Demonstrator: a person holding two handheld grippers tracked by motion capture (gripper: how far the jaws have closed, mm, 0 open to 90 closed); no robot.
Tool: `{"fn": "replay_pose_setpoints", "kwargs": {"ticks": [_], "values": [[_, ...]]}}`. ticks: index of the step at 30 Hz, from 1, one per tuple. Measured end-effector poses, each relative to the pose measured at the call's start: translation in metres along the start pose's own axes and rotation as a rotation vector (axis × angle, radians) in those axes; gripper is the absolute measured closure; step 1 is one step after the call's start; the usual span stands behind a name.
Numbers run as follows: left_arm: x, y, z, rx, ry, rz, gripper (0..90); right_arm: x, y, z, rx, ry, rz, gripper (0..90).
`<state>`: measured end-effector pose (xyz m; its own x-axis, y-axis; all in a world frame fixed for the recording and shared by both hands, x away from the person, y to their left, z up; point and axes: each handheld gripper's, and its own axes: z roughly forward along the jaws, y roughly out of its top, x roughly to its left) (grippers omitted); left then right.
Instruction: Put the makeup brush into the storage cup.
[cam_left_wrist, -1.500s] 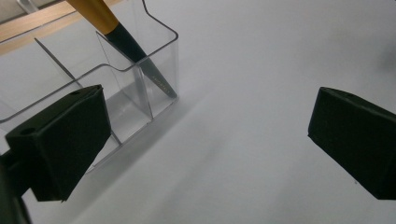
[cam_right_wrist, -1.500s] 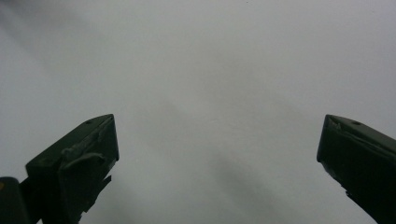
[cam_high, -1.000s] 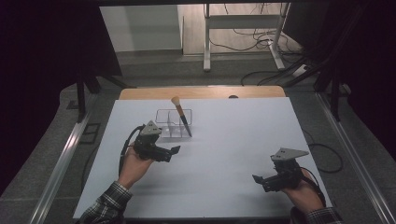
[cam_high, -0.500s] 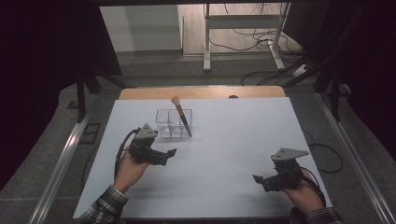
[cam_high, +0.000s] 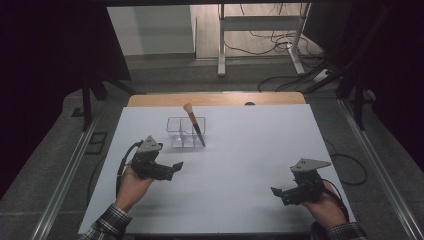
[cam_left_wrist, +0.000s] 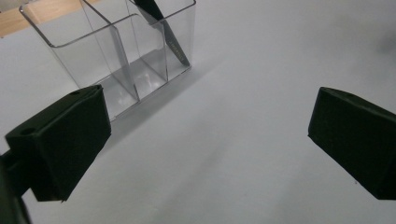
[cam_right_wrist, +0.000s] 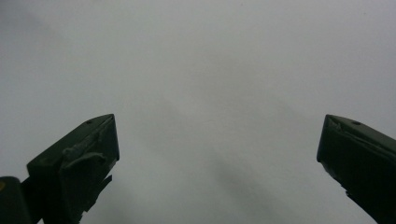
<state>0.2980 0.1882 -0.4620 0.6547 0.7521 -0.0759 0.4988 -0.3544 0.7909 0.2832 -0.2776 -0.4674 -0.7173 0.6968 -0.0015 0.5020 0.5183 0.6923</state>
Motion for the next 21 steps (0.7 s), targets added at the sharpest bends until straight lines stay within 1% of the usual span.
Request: {"fn": "replay_pose_setpoints", "kwargs": {"ticks": [8, 9, 21], "values": [[0.001, -0.005, -0.006, 0.003, 0.011, -0.005, 0.0, 0.0, 0.0, 0.0, -0.001, 0.0, -0.001, 0.0], [0.001, -0.006, -0.006, 0.002, 0.011, -0.011, 0.0, 0.0, 0.0, 0.0, -0.001, -0.001, 0.0, 0.0], [0.002, -0.016, -0.016, 0.011, 0.028, -0.014, 0.0, 0.0, 0.0, 0.0, 0.002, 0.001, -0.001, 0.0]]}}
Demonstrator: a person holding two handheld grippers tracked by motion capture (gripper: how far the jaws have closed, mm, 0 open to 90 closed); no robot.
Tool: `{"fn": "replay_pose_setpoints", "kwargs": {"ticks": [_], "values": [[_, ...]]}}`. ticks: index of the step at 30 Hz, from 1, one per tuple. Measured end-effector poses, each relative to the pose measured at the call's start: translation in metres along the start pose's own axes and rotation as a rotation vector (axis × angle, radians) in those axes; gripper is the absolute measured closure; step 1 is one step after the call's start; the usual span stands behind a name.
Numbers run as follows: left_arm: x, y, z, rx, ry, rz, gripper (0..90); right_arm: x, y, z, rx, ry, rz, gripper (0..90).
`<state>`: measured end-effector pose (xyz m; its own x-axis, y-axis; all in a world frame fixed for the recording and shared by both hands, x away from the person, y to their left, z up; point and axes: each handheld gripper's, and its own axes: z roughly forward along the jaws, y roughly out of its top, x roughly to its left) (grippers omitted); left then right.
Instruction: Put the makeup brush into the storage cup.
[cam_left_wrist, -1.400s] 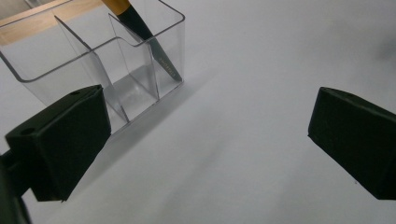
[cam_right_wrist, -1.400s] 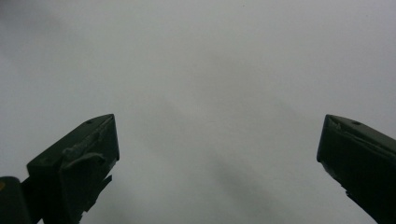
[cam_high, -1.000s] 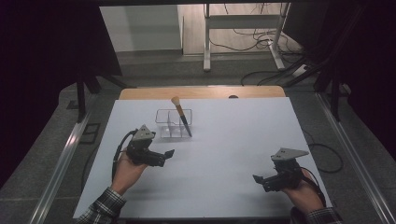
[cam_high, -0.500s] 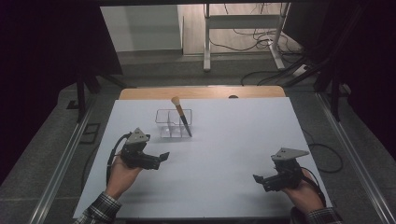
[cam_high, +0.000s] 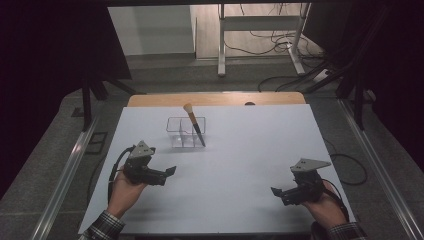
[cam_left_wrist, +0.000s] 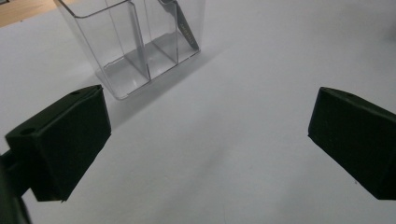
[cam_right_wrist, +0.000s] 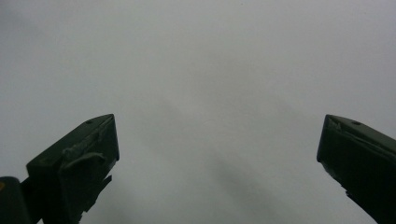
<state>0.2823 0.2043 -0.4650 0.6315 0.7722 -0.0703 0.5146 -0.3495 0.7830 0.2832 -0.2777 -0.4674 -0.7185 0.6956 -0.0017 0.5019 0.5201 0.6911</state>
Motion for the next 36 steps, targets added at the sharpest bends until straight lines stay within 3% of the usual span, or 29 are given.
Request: {"fn": "replay_pose_setpoints", "kwargs": {"ticks": [36], "values": [[0.013, -0.033, -0.029, 0.017, 0.055, -0.059, 0.0, 0.0, -0.001, -0.001, -0.002, -0.003, 0.002, 0.0]]}}
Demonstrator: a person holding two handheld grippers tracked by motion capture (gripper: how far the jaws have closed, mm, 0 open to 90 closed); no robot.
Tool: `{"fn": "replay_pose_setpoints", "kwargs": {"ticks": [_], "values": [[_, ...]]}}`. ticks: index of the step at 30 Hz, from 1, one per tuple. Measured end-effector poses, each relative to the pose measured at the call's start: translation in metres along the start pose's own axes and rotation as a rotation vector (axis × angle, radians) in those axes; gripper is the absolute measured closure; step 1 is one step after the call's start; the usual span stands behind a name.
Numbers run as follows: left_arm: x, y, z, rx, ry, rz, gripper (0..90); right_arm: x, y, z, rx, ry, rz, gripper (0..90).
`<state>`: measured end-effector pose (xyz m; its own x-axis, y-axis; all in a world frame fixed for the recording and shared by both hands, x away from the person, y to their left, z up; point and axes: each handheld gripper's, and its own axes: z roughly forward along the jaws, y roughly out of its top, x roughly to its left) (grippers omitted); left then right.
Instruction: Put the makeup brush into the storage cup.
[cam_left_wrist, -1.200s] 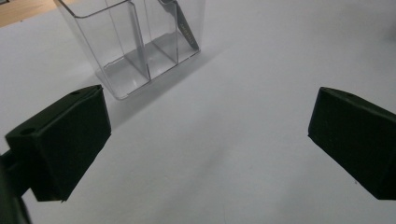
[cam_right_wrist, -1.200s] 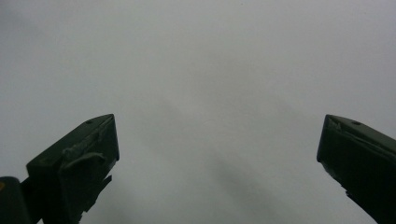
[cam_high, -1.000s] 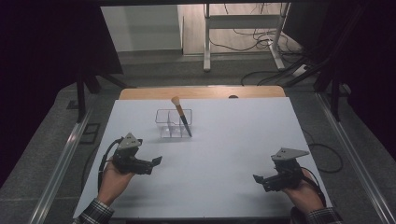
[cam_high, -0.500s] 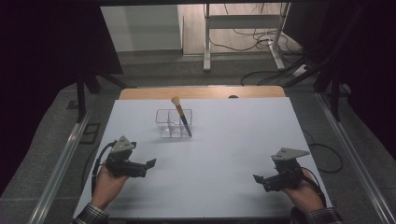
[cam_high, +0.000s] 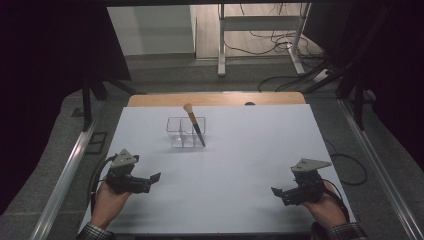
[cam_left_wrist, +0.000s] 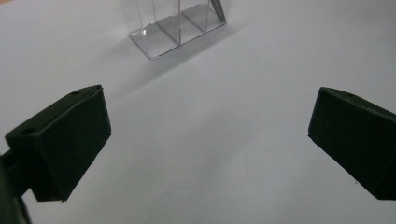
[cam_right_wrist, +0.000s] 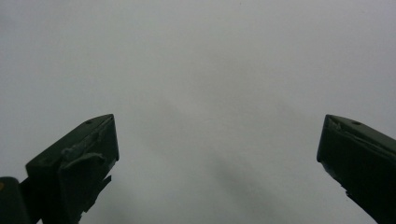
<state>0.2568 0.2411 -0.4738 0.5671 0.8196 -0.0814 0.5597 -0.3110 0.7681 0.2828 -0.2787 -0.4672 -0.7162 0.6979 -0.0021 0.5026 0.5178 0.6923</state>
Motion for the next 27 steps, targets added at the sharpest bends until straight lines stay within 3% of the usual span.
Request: {"fn": "replay_pose_setpoints", "kwargs": {"ticks": [27], "values": [[0.016, -0.022, -0.011, 0.075, 0.094, -0.003, 0.0, -0.001, -0.001, -0.001, 0.002, -0.006, 0.001, 0.0]]}}
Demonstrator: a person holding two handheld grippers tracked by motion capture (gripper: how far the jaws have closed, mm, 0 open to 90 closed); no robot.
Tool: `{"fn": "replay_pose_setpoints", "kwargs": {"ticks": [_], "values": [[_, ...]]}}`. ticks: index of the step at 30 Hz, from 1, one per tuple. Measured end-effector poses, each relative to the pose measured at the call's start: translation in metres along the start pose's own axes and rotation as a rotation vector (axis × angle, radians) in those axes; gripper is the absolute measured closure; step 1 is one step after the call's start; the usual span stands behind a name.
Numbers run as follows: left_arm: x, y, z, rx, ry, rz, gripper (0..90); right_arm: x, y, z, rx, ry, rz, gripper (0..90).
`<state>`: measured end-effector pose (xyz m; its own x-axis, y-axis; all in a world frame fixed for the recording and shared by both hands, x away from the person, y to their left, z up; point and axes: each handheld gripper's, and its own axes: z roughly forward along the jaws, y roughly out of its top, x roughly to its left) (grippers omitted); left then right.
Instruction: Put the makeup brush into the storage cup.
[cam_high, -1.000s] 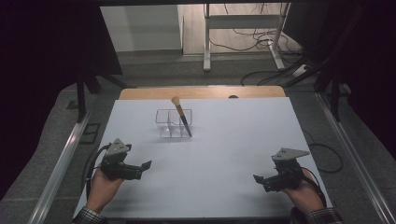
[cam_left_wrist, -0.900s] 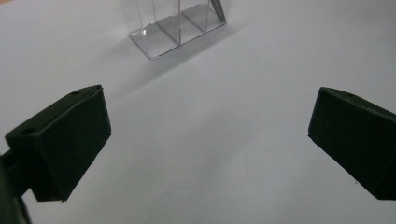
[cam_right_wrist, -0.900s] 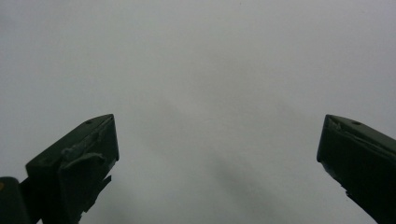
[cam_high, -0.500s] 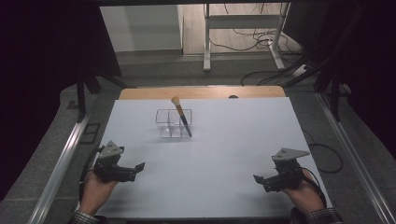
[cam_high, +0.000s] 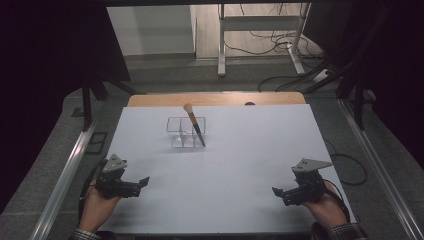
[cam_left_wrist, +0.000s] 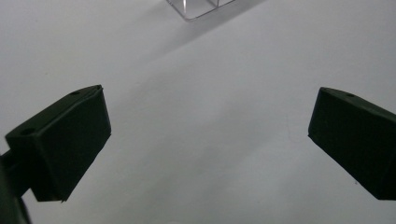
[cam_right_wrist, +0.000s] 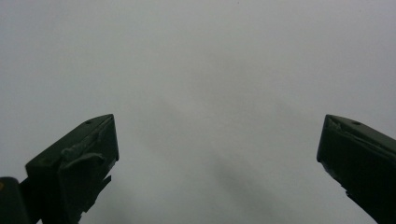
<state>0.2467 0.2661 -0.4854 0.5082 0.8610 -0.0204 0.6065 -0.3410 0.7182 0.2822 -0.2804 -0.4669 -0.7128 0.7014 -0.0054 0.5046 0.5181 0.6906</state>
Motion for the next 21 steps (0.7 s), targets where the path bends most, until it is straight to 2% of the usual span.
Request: {"fn": "replay_pose_setpoints", "kwargs": {"ticks": [21], "values": [[0.008, -0.016, -0.007, 0.049, 0.042, -0.006, 0.0, -0.004, -0.002, -0.002, 0.004, -0.008, 0.015, 0.0]]}}
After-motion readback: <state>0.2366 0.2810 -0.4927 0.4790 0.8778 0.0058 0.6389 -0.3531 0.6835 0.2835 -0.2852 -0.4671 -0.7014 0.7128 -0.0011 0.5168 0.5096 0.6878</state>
